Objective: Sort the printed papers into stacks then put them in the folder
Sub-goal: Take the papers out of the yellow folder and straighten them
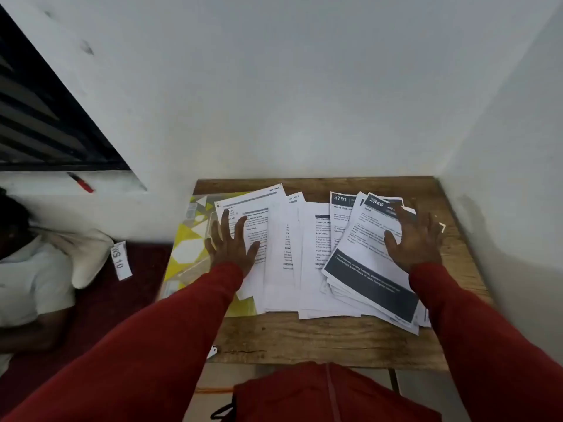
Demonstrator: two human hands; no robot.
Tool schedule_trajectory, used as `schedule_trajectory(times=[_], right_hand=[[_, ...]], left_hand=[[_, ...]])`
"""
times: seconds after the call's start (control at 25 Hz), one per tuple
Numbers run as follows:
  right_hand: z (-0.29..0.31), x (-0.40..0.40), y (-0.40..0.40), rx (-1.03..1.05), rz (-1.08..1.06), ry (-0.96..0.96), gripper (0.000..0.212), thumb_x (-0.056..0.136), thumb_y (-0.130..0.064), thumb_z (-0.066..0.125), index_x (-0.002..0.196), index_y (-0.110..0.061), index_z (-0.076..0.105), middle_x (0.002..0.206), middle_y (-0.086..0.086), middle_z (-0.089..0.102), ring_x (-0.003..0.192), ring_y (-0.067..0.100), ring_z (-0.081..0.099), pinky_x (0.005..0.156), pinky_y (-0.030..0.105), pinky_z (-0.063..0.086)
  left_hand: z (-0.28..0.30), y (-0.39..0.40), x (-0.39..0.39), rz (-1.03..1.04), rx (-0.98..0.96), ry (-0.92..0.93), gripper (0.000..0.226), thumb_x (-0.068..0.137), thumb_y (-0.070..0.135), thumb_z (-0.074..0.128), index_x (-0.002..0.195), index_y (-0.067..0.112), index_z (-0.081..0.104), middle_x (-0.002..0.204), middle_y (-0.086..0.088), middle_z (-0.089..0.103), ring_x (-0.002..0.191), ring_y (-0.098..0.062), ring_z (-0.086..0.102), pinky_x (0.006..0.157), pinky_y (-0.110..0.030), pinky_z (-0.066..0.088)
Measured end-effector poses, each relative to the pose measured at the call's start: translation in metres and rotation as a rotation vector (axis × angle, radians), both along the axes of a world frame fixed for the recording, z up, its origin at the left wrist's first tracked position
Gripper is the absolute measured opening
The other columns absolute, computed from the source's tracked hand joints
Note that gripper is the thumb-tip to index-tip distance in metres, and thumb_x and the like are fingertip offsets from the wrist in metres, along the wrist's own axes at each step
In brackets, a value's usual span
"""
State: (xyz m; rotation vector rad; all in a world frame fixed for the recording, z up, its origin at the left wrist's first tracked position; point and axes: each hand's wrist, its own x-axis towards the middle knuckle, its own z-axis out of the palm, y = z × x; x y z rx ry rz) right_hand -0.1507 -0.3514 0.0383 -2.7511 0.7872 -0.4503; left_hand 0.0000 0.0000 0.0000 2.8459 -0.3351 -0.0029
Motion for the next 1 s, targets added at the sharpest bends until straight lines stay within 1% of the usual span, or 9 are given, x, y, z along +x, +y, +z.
schedule_trajectory(times=[0.12, 0.24, 0.32, 0.4, 0.48, 0.6, 0.72, 0.84, 1.0], right_hand=[[-0.01, -0.005, -0.008, 0.024, -0.063, 0.098, 0.064, 0.083, -0.034, 0.055, 0.144, -0.029, 0.038, 0.155, 0.011, 0.02, 0.138, 0.041, 0.021, 0.109, 0.059, 0.021], [-0.025, -0.019, -0.024, 0.103, -0.198, 0.219, 0.07, 0.084, -0.032, 0.063, 0.147, -0.024, 0.032, 0.157, 0.015, 0.015, 0.14, 0.042, 0.018, 0.109, 0.061, 0.022], [-0.031, -0.029, -0.034, 0.21, -0.319, 0.268, 0.077, 0.084, -0.039, 0.064, 0.148, -0.025, 0.024, 0.156, 0.019, 0.016, 0.138, 0.044, 0.021, 0.109, 0.062, 0.021], [-0.037, -0.034, -0.037, 0.291, -0.394, 0.303, 0.075, 0.082, -0.045, 0.065, 0.143, -0.024, 0.026, 0.149, 0.021, 0.024, 0.135, 0.044, 0.026, 0.107, 0.063, 0.023], [-0.042, -0.036, -0.037, 0.273, -0.398, 0.346, 0.07, 0.083, -0.049, 0.063, 0.138, -0.02, 0.032, 0.142, 0.022, 0.031, 0.129, 0.043, 0.031, 0.105, 0.062, 0.028], [-0.045, -0.034, -0.039, 0.246, -0.359, 0.391, 0.069, 0.085, -0.051, 0.058, 0.144, -0.026, 0.031, 0.147, 0.017, 0.026, 0.129, 0.041, 0.029, 0.103, 0.06, 0.027], [-0.047, -0.032, -0.039, 0.265, -0.314, 0.382, 0.064, 0.087, -0.047, 0.057, 0.144, -0.032, 0.031, 0.149, 0.012, 0.026, 0.13, 0.04, 0.027, 0.104, 0.059, 0.024], [-0.047, -0.031, -0.032, 0.256, -0.233, 0.355, 0.062, 0.089, -0.042, 0.056, 0.146, -0.035, 0.033, 0.152, 0.005, 0.025, 0.13, 0.038, 0.026, 0.107, 0.055, 0.023], [-0.046, -0.02, -0.011, 0.174, -0.054, 0.41, 0.063, 0.09, -0.05, 0.053, 0.146, -0.04, 0.029, 0.156, -0.002, 0.02, 0.134, 0.036, 0.023, 0.108, 0.053, 0.02]], left_hand=[[-0.002, -0.005, 0.004, 0.206, -0.078, 0.098, 0.075, 0.085, 0.052, 0.059, 0.146, 0.035, 0.019, 0.159, -0.007, -0.008, 0.142, -0.038, 0.009, 0.111, -0.058, 0.016], [-0.004, -0.013, 0.012, 0.474, -0.285, 0.223, 0.081, 0.083, 0.035, 0.068, 0.147, 0.023, 0.02, 0.154, -0.016, 0.019, 0.135, -0.043, 0.025, 0.111, -0.055, 0.02], [-0.008, -0.016, 0.023, 0.568, -0.392, 0.276, 0.083, 0.082, 0.029, 0.071, 0.147, 0.016, 0.02, 0.146, -0.021, 0.033, 0.132, -0.044, 0.033, 0.111, -0.053, 0.025], [-0.012, -0.018, 0.035, 0.599, -0.505, 0.338, 0.08, 0.08, 0.027, 0.074, 0.143, 0.01, 0.026, 0.138, -0.021, 0.047, 0.126, -0.043, 0.045, 0.108, -0.047, 0.035], [-0.011, -0.024, 0.038, 0.562, -0.558, 0.388, 0.067, 0.078, 0.024, 0.076, 0.132, 0.005, 0.041, 0.131, -0.018, 0.058, 0.119, -0.038, 0.055, 0.102, -0.043, 0.044], [-0.004, -0.037, 0.03, 0.336, -0.438, 0.302, 0.043, 0.08, 0.014, 0.072, 0.118, 0.004, 0.057, 0.12, -0.018, 0.064, 0.109, -0.036, 0.06, 0.094, -0.039, 0.048], [0.008, -0.056, 0.017, 0.199, -0.381, 0.234, 0.028, 0.084, 0.016, 0.061, 0.112, 0.011, 0.06, 0.109, -0.017, 0.067, 0.102, -0.036, 0.062, 0.088, -0.041, 0.051], [0.014, -0.072, 0.006, 0.134, -0.207, 0.188, 0.028, 0.094, 0.032, 0.051, 0.115, 0.014, 0.057, 0.106, -0.019, 0.064, 0.111, -0.038, 0.053, 0.094, -0.043, 0.041], [0.02, -0.078, -0.001, 0.151, -0.517, 0.295, 0.03, 0.095, 0.027, 0.052, 0.118, 0.01, 0.061, 0.117, -0.018, 0.066, 0.108, -0.036, 0.06, 0.09, -0.035, 0.047]])
